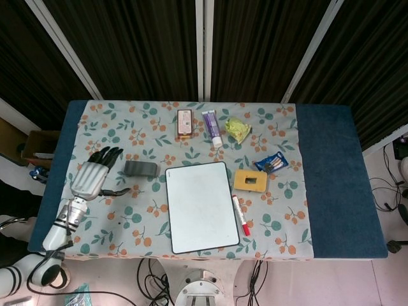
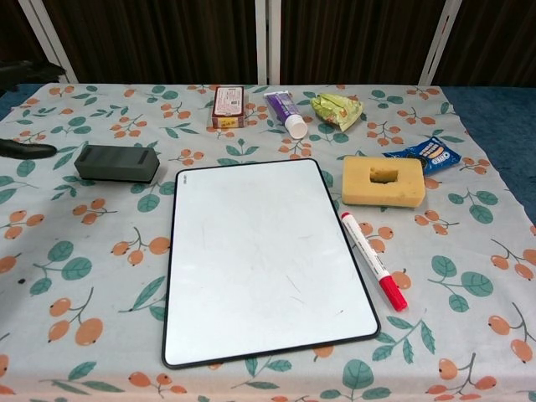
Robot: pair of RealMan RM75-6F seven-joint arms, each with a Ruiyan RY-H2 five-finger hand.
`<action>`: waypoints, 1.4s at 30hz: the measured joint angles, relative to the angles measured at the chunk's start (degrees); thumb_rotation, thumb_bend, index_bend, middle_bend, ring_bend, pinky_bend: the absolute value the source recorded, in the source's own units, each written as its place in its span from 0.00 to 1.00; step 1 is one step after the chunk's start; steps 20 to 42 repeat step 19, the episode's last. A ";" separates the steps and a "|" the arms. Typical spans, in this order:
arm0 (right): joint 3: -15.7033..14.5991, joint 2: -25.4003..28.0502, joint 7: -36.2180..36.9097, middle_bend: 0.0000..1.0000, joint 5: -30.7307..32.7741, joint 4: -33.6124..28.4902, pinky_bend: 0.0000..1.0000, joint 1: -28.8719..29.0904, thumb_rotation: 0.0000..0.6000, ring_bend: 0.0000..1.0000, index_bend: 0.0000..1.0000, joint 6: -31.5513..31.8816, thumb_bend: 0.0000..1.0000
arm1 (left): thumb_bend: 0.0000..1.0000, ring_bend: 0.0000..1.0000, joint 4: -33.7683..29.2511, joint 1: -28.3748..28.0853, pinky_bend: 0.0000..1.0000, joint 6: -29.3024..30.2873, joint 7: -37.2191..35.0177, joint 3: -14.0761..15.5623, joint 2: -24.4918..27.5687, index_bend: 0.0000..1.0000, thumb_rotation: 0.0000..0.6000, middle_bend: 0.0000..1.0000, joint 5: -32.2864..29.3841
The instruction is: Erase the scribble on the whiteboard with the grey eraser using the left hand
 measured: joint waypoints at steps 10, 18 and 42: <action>-5.57 2.05 -3.17 0.00 5.19 -5.06 0.00 -4.11 1.00 0.00 0.00 -11.13 0.07 | 0.05 0.02 -4.83 15.33 0.12 13.92 1.81 9.43 8.97 0.04 0.00 0.02 6.96; -5.38 1.96 -1.63 0.00 4.26 -4.72 0.00 -4.32 1.00 0.00 0.00 -11.01 0.08 | 0.05 0.02 -4.65 16.46 0.12 14.89 -0.23 7.78 8.68 0.04 0.00 0.02 8.77; -5.31 1.95 -1.53 0.00 4.15 -4.64 0.00 -4.26 1.00 0.00 0.00 -11.00 0.08 | 0.05 0.02 -4.59 16.50 0.12 14.97 -0.27 7.48 8.59 0.04 0.00 0.02 8.87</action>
